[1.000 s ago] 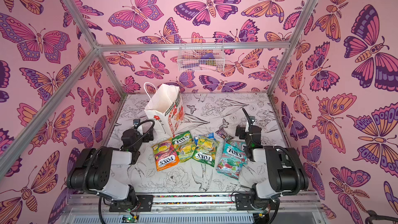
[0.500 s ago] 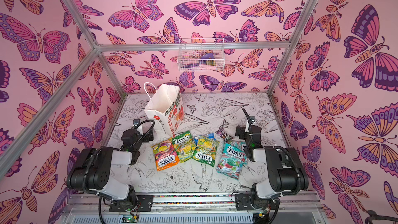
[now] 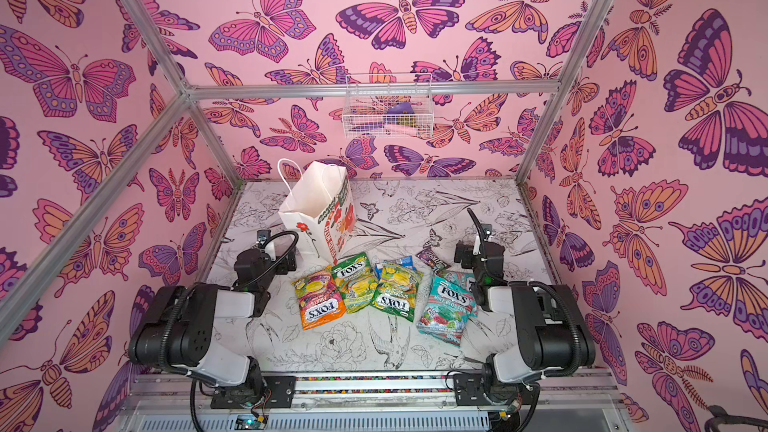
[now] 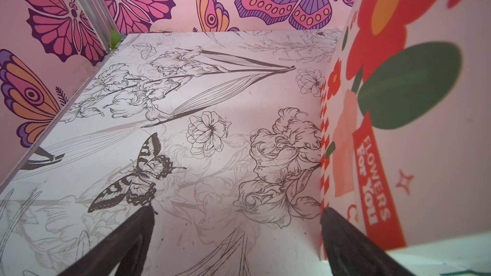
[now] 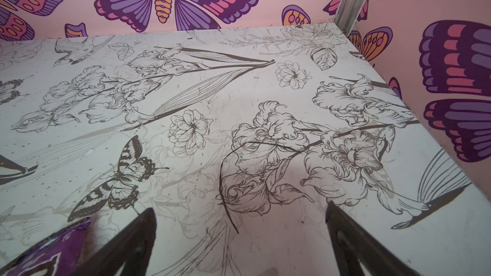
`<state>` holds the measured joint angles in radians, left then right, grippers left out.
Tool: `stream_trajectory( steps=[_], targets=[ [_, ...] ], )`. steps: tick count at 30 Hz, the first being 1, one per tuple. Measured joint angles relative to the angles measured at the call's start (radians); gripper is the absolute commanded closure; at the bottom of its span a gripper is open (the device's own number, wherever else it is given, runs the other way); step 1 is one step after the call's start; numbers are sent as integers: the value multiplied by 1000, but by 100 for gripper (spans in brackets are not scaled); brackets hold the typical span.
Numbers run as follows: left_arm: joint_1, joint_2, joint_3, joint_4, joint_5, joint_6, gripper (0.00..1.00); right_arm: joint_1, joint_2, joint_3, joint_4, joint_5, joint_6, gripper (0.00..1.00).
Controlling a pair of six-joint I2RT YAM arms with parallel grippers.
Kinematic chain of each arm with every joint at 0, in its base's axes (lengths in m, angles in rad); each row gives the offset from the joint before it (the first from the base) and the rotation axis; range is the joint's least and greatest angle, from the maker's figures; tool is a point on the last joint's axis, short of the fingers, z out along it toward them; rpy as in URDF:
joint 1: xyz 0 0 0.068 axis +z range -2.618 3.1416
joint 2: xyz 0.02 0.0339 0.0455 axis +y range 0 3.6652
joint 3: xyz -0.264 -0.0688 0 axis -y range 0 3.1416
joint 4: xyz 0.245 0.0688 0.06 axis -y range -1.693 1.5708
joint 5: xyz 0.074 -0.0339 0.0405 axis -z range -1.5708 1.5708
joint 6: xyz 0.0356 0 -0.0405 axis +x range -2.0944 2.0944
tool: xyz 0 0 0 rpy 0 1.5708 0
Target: Place the snacks into the paper bag
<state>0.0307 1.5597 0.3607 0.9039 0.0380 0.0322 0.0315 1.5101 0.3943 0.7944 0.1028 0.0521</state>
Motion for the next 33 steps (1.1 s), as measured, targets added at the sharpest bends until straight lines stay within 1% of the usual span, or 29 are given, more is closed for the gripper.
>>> stream_trajectory(
  steps=[9,13,15,18,23,26,29,33],
  targets=[
    [2,0,0,0,6,0,1,0,0,0,0,0,0,1],
    [0,-4,0,-1,-21,-10,0,0,0,0,1,-6,-2,1],
    [-8,-34,-1,-21,-48,-13,0,0,-3,0,1,-27,-10,1],
    [-27,-139,5,-110,-93,-24,3,0,-40,0,-24,-61,-26,1],
    [-66,-298,35,-243,-169,-50,2,0,-175,42,-168,-121,-48,1],
    [-87,-397,45,-343,-209,-100,3,0,-267,87,-256,-152,-50,1],
    [-89,-495,61,-441,-251,-162,3,5,-325,164,-377,-214,-56,1],
    [-89,-607,125,-603,-269,-259,5,14,-303,317,-568,-330,-31,1]
  ],
)
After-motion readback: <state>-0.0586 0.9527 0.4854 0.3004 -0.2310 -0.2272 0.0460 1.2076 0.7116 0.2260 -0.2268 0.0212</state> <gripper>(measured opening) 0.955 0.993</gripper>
